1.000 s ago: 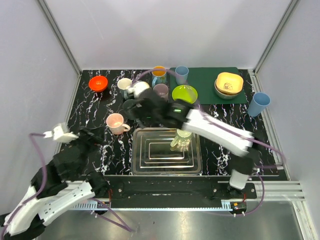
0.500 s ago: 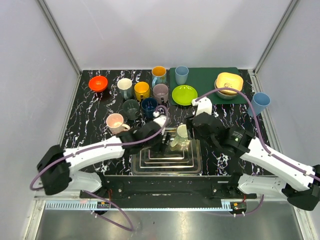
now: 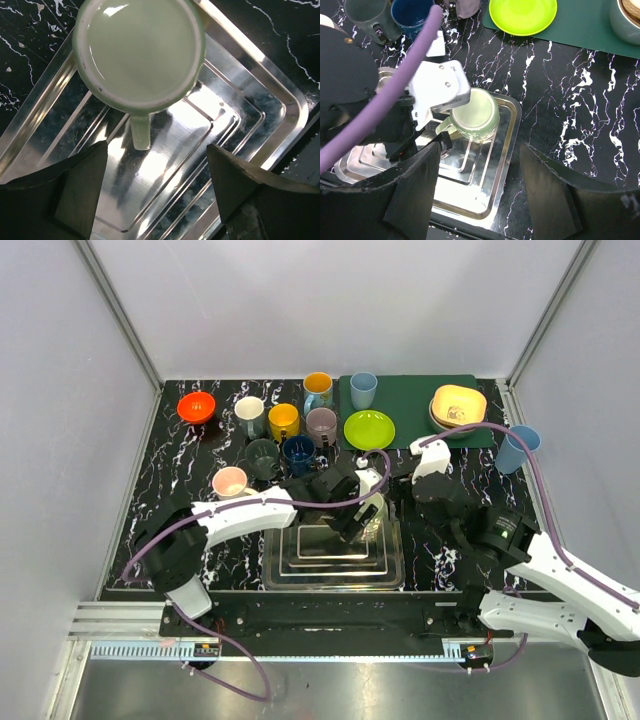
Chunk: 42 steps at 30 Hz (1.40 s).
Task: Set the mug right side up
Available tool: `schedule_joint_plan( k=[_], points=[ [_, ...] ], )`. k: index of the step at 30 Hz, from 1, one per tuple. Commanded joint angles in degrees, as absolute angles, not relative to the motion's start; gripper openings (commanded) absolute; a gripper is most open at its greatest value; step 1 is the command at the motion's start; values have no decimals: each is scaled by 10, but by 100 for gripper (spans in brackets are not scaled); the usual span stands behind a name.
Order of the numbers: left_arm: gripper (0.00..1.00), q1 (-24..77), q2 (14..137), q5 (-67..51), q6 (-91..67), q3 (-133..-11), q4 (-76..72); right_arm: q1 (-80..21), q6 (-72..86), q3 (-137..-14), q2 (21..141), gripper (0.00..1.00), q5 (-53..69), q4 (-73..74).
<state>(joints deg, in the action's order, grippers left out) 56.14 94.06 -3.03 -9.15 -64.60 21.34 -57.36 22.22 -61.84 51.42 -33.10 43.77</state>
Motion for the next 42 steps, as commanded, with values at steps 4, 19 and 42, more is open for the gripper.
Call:
schedule_joint_plan(
  k=[4, 19, 42],
  points=[
    [79, 531, 977, -77, -32, -702, 218, -570, 231, -626, 495, 70, -323, 426],
    [43, 508, 1052, -178, -4, -748, 232, -570, 229, -629, 493, 71, -323, 426],
    [0, 480, 671, -134, -274, -546, 6, -570, 348, -544, 341, 71, -322, 354]
  ],
)
